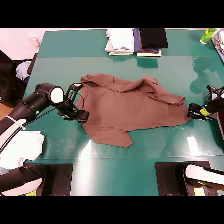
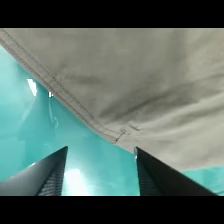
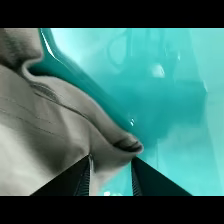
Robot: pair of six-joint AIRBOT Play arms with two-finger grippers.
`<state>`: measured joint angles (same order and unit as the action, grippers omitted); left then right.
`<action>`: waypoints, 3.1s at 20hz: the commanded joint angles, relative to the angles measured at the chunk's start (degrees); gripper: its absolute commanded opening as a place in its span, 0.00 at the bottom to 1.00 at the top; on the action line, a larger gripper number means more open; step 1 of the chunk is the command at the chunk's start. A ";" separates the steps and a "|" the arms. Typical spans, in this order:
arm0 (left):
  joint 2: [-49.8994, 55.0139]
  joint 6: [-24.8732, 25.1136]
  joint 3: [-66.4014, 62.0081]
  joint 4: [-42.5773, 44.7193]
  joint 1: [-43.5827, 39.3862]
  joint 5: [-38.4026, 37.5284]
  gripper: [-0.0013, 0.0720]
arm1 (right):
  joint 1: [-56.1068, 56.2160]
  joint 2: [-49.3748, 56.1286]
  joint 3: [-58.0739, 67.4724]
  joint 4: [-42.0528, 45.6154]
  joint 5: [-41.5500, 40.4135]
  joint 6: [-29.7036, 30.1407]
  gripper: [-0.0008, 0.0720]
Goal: Fold the shirts.
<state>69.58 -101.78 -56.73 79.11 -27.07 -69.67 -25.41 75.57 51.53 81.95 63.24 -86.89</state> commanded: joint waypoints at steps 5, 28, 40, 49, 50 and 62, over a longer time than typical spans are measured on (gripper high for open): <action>0.00 -2.03 2.99 -1.03 -0.02 -0.50 0.92 | 4.79 0.15 -0.02 0.17 -1.73 1.11 0.03; -11.06 -4.72 -11.76 9.88 0.83 3.21 0.05 | 5.68 -14.69 11.32 -4.50 3.56 1.49 0.03; -20.94 4.00 -66.88 17.57 4.09 0.24 0.05 | 5.68 -35.08 50.14 -9.60 2.97 1.46 0.03; -19.69 4.79 -56.19 21.99 4.09 1.36 0.05 | 5.68 -21.11 68.94 -6.99 19.30 0.79 0.03; -18.10 4.79 -53.37 22.77 4.09 -0.52 0.05 | 5.68 -19.63 66.62 -7.02 19.37 0.79 0.03; 22.97 7.93 -39.74 9.35 12.90 4.07 0.05 | 12.44 8.57 34.64 -6.78 9.97 1.46 0.03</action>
<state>83.66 -95.90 -97.41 95.02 -17.30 -69.49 -15.29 77.43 89.43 75.42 77.93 -85.60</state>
